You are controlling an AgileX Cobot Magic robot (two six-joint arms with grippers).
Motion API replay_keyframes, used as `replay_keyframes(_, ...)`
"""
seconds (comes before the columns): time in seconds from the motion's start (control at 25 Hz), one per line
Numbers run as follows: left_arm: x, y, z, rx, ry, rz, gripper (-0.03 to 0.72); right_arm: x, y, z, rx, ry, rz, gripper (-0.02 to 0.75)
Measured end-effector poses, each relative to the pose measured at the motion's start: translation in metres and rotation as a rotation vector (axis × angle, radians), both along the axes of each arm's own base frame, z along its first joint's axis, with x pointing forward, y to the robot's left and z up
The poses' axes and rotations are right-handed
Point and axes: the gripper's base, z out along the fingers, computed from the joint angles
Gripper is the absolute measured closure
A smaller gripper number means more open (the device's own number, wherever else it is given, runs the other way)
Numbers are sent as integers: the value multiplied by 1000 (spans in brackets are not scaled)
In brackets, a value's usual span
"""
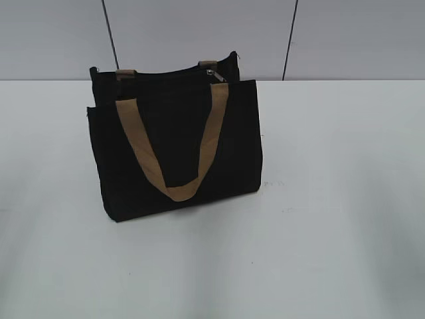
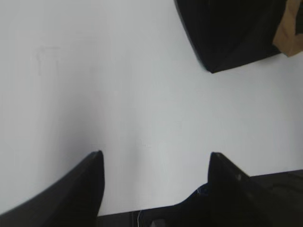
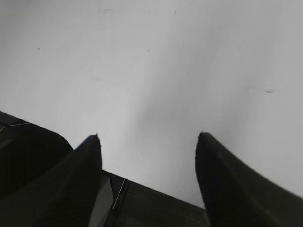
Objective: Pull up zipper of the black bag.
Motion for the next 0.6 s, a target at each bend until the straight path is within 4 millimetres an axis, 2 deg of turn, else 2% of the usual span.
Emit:
replay_keyframes(0.12, -18, -2, -9, -11, -32, -3, 175, -27, -3, -12, 11, -50, -3, 251)
replay_keyframes(0.36, -51, -4, -21, -11, -111, -13, 175, -57, -7, -29, 22, -109, -5, 251)
replay_keyframes(0.6, -78, -5, -20, -3, -249, -17, 183, -77, -10, -28, 29, -158, 3, 251)
